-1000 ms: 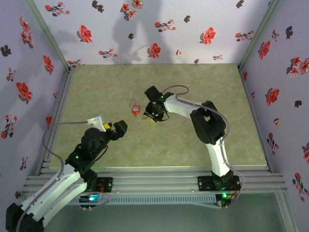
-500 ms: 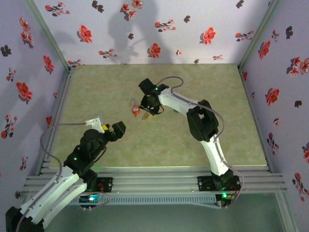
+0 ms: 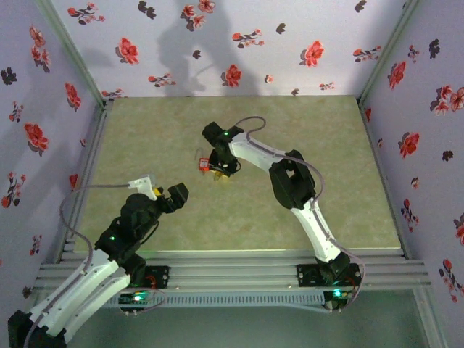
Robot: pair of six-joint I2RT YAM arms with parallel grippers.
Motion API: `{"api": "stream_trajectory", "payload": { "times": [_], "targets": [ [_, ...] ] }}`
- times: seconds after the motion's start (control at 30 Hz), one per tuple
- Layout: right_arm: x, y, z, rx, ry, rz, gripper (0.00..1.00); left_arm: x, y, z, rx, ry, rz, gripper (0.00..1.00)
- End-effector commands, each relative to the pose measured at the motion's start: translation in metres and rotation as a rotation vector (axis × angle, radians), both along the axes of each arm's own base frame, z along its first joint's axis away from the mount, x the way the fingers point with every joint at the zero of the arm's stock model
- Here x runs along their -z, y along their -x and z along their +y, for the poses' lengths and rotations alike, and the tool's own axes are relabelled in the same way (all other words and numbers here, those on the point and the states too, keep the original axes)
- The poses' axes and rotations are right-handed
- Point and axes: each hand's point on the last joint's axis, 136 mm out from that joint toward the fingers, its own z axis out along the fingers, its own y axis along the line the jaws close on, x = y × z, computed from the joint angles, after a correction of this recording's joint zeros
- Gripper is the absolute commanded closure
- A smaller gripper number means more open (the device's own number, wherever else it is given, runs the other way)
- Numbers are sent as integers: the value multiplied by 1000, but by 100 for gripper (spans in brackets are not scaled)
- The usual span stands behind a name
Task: Lock with the key
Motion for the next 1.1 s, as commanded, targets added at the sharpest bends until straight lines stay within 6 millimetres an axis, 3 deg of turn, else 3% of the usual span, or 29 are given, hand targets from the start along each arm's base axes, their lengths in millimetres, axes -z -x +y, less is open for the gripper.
{"api": "stream_trajectory", "payload": {
  "times": [0.0,0.6,0.93,1.07],
  "targets": [
    [20,10,-13,-42,112,46,66,-17,-2,4,-16,-11,-43,0],
    [50,26,-47,-275,322,139,66,-16,-3,4,-16,-22,-30,0],
    [61,20,-63,-338,382,148,72,-14,-4,3,-14,-30,-21,0],
    [56,17,-65,-360,395,135,73,-12,-4,3,-13,-34,-14,0]
  ]
}}
